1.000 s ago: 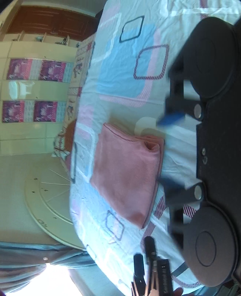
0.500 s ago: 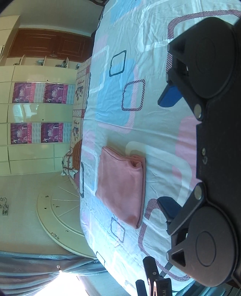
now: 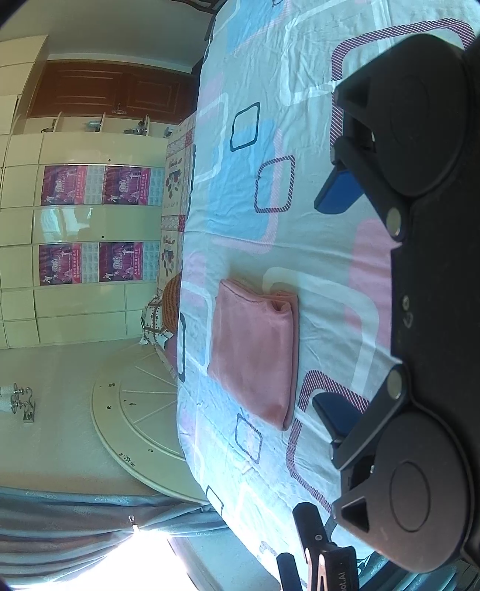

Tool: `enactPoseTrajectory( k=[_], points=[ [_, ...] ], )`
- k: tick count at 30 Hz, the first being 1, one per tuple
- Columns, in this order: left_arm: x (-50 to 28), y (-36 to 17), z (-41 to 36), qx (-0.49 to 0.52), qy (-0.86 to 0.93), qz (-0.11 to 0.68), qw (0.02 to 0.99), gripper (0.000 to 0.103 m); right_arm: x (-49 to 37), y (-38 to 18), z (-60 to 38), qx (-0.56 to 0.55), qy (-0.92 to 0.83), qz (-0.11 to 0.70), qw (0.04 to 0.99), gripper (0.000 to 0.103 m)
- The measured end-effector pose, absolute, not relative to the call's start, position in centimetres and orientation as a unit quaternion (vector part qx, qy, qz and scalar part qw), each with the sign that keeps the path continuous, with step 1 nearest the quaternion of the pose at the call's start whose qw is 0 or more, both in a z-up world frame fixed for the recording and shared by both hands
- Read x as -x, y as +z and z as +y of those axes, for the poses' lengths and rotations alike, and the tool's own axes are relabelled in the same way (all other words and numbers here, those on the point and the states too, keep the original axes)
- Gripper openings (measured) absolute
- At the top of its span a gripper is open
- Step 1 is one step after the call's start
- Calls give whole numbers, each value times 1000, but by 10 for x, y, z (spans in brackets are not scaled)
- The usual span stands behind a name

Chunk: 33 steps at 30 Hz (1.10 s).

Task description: Fold small clothes

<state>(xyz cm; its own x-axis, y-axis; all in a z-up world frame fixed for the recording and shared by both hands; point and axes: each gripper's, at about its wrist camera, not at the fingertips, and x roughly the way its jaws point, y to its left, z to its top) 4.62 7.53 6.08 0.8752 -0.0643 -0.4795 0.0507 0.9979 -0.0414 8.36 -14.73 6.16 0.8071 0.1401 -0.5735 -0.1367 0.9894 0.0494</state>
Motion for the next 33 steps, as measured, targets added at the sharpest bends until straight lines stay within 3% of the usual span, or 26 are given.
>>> enactPoseTrajectory(
  k=[33],
  points=[
    [-47, 69, 75, 6, -41, 235, 971, 103, -81, 69, -142, -8, 69, 297, 952, 103]
  ],
)
